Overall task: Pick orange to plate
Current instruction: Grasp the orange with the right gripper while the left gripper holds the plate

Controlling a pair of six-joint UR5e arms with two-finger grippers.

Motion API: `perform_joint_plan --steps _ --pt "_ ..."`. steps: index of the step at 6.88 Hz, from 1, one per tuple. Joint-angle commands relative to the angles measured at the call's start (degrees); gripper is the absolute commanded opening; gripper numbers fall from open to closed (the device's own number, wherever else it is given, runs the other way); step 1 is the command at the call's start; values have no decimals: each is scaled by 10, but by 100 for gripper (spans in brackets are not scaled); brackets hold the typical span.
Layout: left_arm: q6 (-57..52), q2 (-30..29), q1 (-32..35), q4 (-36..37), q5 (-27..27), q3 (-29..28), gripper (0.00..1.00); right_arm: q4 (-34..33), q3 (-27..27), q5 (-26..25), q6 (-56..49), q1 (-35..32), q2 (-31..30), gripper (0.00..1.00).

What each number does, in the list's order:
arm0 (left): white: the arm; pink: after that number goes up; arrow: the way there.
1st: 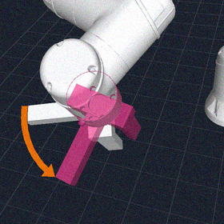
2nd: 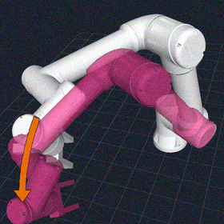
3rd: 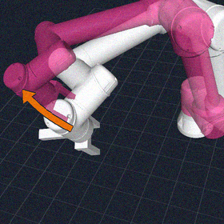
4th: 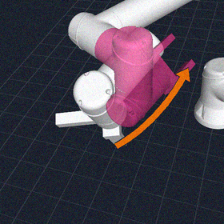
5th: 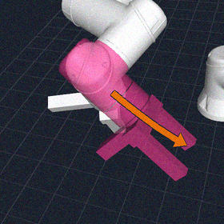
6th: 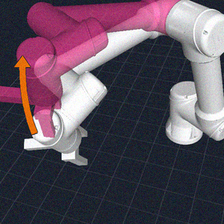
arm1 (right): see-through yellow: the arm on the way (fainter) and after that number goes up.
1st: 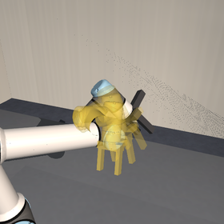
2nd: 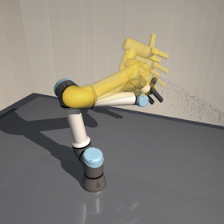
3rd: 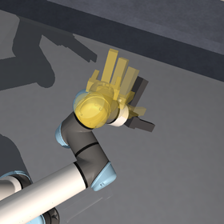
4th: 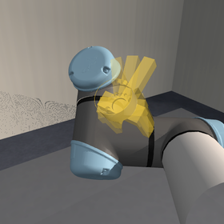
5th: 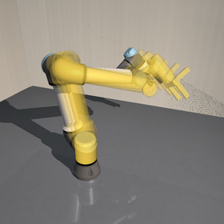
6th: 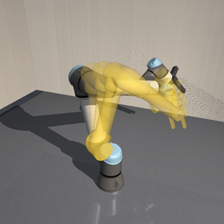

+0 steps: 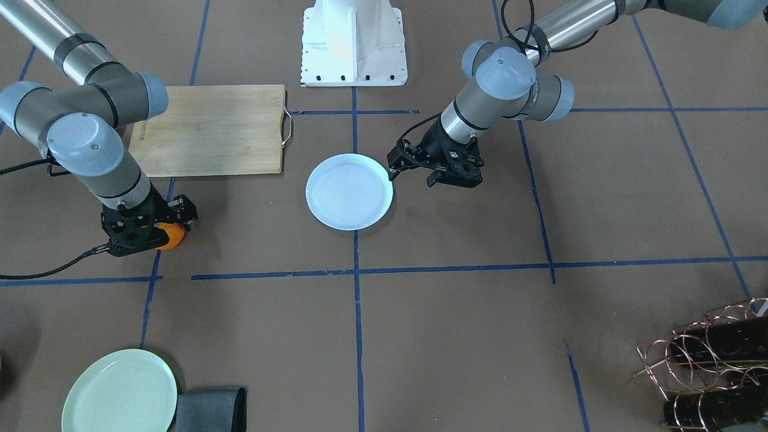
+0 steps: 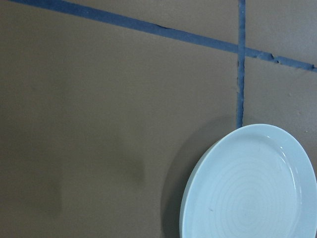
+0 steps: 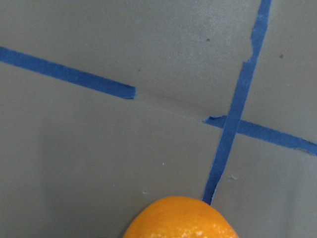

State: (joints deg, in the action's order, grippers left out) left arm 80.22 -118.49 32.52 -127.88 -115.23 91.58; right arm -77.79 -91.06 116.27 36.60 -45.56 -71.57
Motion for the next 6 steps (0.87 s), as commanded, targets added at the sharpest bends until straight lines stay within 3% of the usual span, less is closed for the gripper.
perform_joint_plan --steps 1,2,3,4,6 --pt "2 -1 0 0 0 1 98 14 6 1 7 0 0 72" --pt "2 -1 0 0 0 1 98 15 5 3 35 0 0 28" --pt "2 0 1 0 0 10 98 15 -2 6 37 0 0 0" --pt "1 1 6 1 -1 29 98 5 -23 15 39 0 12 0" --pt "-16 67 23 1 -6 104 98 -23 -28 38 164 26 103 0"
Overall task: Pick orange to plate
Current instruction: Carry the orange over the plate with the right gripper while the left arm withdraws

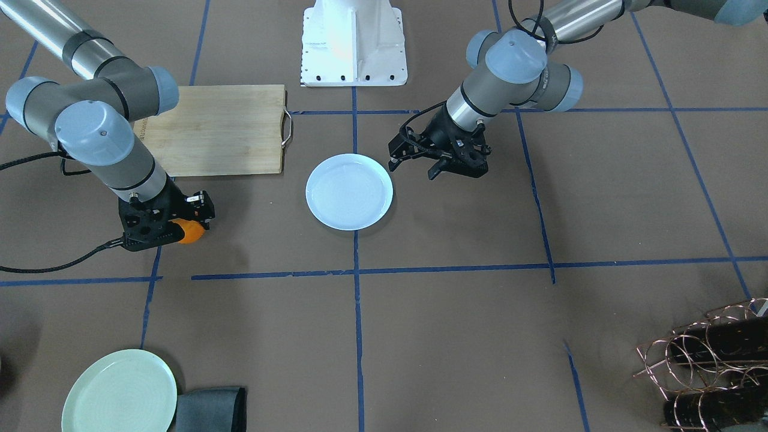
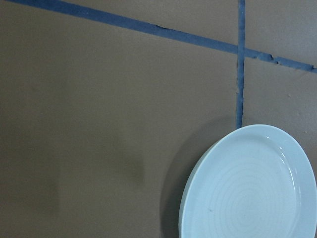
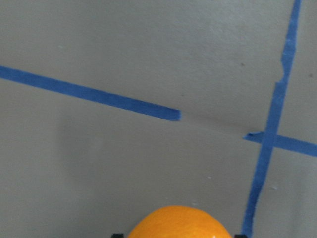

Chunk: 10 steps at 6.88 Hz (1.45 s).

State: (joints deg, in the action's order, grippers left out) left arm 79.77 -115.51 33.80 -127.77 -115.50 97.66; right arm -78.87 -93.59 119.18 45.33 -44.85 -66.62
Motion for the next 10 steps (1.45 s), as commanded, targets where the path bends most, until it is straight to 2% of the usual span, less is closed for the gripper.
perform_joint_plan --steps 1,2,4,6,10 --pt "-38 60 13 0 -4 56 98 -12 -1 6 143 43 83 0" --pt "-54 72 16 -1 -4 57 98 -9 16 -2 203 74 120 0" --pt "-58 78 20 -1 -4 59 98 -3 89 -75 295 138 207 0" --pt "-58 78 19 -1 -4 58 98 -1 96 -95 298 165 206 0" --pt "-58 78 19 -2 -4 56 98 0 110 -113 298 170 209 0"
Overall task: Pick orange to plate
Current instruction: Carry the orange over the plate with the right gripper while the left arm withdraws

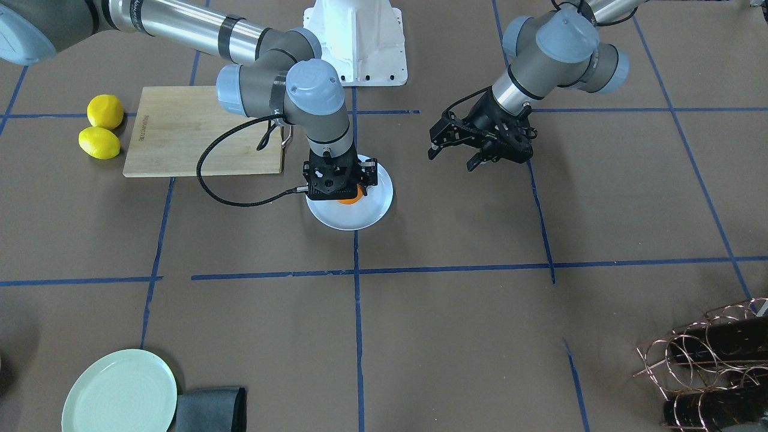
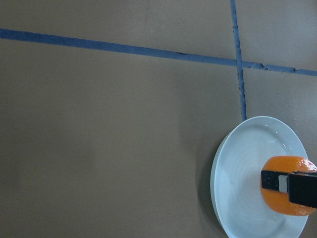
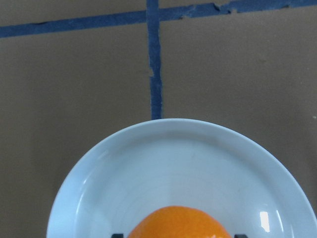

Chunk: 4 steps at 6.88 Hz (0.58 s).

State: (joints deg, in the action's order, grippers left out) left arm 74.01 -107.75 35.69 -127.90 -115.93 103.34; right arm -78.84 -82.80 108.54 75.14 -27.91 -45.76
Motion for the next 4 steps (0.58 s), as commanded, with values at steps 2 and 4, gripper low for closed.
perform_joint_plan --steps 2,4 --pt "0 -1 0 -1 0 -2 98 -2 2 -7 0 1 5 72" --pt "0 -3 0 0 1 -1 98 -2 7 -8 2 4 4 100"
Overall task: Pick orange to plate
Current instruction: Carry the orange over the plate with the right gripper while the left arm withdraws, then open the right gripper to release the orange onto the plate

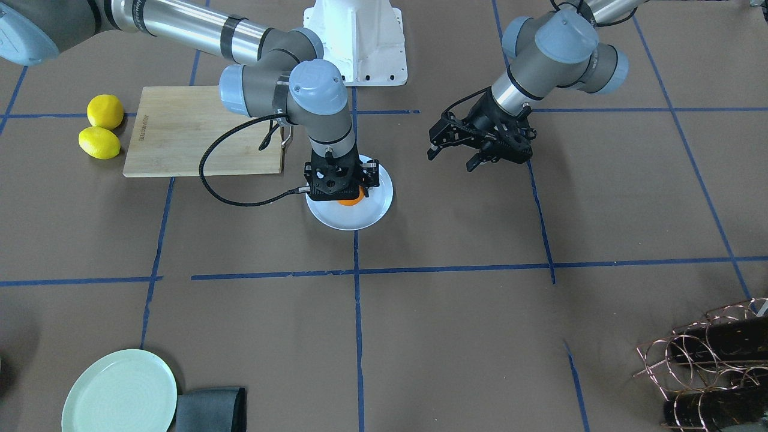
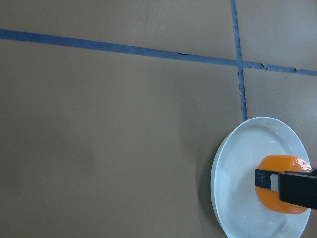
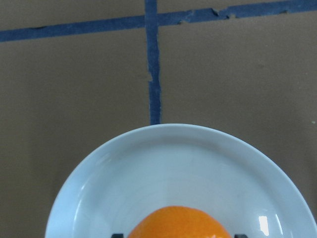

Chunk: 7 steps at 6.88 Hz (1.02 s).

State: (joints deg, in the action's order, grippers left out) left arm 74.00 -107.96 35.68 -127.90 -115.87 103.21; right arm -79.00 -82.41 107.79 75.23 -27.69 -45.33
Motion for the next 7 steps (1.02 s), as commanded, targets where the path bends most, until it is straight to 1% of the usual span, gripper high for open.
perform_joint_plan --steps 1,2,3,4,5,6,7 --pt "0 0 0 0 1 2 98 0 2 0 3 2 2 100" --pt "0 2 1 0 1 3 98 1 -6 1 2 1 3 100" --pt "0 6 5 0 1 21 98 -6 -45 7 2 -8 -3 100" --pt "-2 20 13 0 -1 33 98 -16 -103 41 1 -28 -31 100" --pt "-35 41 38 1 -1 44 98 -44 -154 78 -3 -62 -64 100" --pt "-140 80 67 2 -4 50 98 -62 -199 110 -17 -100 -112 100" --pt "-266 119 117 3 -36 46 98 -63 -224 153 -91 -147 -159 100"
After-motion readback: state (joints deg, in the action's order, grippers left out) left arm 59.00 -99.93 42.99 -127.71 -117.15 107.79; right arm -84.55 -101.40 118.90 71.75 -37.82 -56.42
